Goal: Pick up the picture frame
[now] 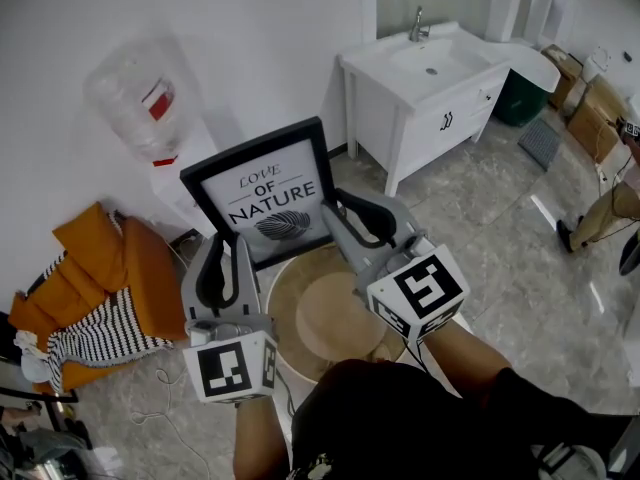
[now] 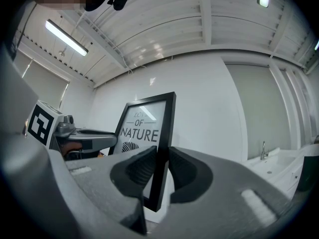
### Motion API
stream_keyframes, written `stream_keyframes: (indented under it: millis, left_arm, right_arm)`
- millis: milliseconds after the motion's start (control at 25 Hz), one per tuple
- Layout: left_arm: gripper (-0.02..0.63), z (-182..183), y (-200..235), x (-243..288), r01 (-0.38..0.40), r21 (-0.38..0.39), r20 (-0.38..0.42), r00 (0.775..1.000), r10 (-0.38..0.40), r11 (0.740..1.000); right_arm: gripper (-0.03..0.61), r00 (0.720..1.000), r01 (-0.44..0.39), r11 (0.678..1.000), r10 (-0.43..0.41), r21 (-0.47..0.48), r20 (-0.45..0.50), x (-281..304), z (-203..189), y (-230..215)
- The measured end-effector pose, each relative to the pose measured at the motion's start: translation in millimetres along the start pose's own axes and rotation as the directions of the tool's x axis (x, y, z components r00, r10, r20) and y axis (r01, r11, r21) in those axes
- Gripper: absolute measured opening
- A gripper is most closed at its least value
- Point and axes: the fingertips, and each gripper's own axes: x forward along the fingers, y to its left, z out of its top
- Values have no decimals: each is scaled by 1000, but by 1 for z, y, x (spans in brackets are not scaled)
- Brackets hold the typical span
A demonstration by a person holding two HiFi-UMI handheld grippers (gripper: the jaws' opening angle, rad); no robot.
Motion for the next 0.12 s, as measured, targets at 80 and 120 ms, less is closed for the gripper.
stream_keyframes:
  millis: [80, 120]
  left_arm:
    - [89, 0, -1, 0, -3, 2, 0, 1000, 3, 1000]
    - [89, 0, -1, 1, -4, 3, 0, 1000, 4, 1000]
  right_arm:
    - [71, 1000, -3, 1000, 3, -2, 3, 0, 0, -1]
    - [71, 1000, -5, 1000, 5, -3, 4, 0, 0, -1]
